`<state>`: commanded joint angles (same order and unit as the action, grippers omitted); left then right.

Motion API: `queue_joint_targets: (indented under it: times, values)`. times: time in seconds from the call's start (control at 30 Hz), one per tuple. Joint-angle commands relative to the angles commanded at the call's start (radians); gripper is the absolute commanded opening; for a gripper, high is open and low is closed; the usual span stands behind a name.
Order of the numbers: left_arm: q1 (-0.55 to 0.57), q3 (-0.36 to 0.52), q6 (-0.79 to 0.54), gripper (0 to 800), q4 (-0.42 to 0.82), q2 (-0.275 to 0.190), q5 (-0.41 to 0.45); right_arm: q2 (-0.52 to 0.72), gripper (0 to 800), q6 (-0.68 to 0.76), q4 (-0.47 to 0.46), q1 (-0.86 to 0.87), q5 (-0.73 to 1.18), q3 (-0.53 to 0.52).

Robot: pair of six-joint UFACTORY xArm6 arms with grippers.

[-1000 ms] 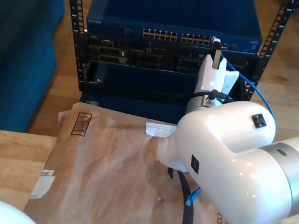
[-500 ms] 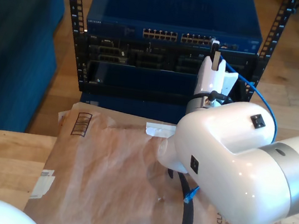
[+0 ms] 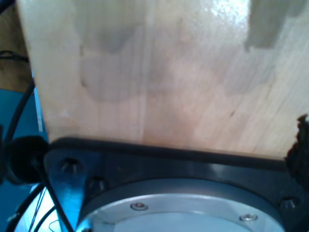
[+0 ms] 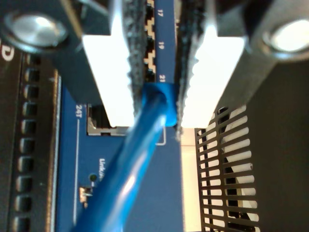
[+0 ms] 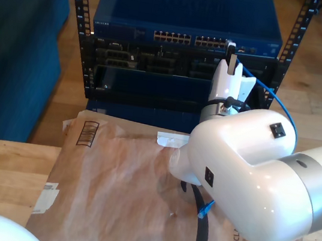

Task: Grab the cable and plug it in

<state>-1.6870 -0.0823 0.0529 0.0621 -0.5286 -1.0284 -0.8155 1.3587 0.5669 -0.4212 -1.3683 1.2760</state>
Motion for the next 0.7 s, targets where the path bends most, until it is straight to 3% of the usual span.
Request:
queue_joint_targets:
  times: [0.43,0.7]
  values:
    - [0.0,0.0,0.0,800,0.0,0.0,0.0,-0.009,0,-0.028,-0.002,0.002,0.003,0.006]
    - [0.0,0.0,0.0,800,0.0,0.0,0.0,-0.046,0,-0.031,-0.003,0.002,0.026,0.074]
